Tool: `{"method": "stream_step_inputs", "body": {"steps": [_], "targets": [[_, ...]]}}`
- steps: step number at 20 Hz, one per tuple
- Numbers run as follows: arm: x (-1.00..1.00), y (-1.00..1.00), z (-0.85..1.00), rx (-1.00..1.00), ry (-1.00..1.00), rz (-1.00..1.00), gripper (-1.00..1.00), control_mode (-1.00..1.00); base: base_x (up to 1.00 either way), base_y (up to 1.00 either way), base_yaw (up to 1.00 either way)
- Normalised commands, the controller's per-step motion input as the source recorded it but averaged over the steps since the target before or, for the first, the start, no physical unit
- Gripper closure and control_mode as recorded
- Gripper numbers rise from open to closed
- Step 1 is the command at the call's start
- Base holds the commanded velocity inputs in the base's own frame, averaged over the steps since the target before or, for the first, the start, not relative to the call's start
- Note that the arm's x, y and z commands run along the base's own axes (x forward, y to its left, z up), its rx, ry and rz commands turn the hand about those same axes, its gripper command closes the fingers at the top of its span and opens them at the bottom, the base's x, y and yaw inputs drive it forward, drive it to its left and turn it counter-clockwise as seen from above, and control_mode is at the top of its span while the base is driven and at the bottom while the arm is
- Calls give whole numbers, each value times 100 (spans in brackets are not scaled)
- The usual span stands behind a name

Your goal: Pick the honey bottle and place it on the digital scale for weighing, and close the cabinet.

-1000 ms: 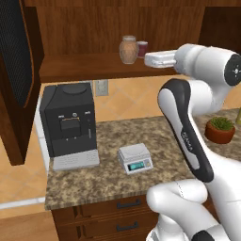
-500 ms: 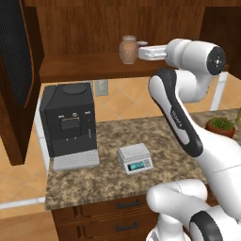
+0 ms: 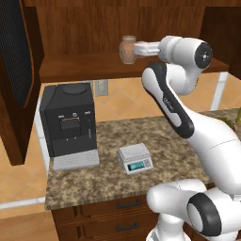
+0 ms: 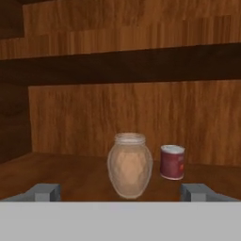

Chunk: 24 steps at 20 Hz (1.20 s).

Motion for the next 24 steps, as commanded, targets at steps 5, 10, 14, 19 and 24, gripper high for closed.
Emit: {"method": "stream_step_inputs", "body": {"steps": [5,10,14,19,24], "targets": [[47,0,0,0,0,0,-100,-100,0,0,0],[52,0,0,0,0,0,-100,-100,0,0,0],[55,3,-1,0,7,0,-100,-100,0,0,0],[45,22,-2,0,6,0,-100,-100,0,0,0],[37,12,0,0,0,0,-100,-100,0,0,0]]}}
